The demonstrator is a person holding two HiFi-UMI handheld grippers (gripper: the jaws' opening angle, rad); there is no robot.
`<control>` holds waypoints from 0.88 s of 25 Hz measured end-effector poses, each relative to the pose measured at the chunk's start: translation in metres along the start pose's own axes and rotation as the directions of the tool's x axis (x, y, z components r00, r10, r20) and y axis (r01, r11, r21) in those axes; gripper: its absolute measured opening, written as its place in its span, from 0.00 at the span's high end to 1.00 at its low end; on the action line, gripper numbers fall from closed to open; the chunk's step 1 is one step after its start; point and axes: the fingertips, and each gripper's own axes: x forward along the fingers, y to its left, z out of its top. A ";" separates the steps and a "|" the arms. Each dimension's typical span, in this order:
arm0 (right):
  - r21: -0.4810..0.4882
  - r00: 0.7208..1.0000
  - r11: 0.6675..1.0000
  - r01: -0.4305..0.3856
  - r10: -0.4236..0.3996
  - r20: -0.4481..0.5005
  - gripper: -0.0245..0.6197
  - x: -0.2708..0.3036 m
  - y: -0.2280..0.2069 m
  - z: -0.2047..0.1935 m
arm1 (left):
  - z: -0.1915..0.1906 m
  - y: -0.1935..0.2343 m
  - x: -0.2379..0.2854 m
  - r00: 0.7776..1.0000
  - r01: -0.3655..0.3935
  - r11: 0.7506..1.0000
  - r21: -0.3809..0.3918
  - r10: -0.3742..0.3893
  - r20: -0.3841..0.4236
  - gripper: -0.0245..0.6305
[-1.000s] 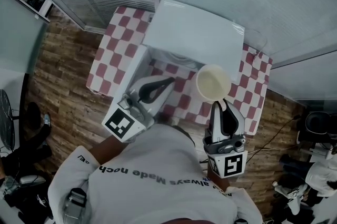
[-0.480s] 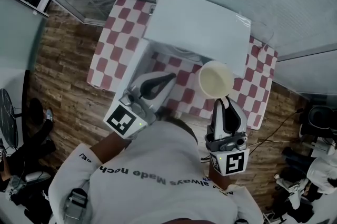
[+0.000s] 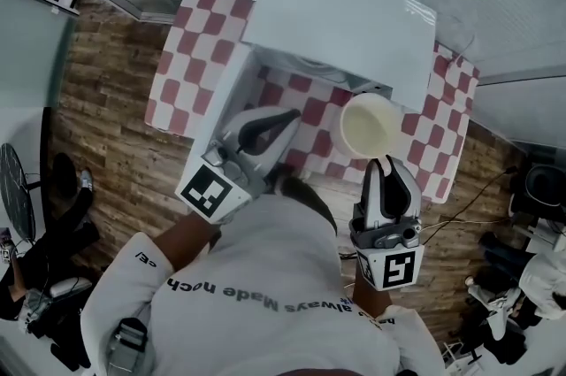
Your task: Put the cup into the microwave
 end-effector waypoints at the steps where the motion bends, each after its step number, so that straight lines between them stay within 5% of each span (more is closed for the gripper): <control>1: 0.000 1.000 1.000 0.001 -0.001 -0.006 0.90 -0.001 0.001 -0.004 | -0.004 0.000 0.000 1.000 0.002 1.000 -0.002 -0.002 -0.005 0.96; 22: 0.026 0.997 1.000 -0.002 0.004 -0.082 0.90 -0.001 0.006 -0.094 | -0.095 0.018 0.008 0.996 0.009 0.999 -0.035 -0.013 -0.093 0.96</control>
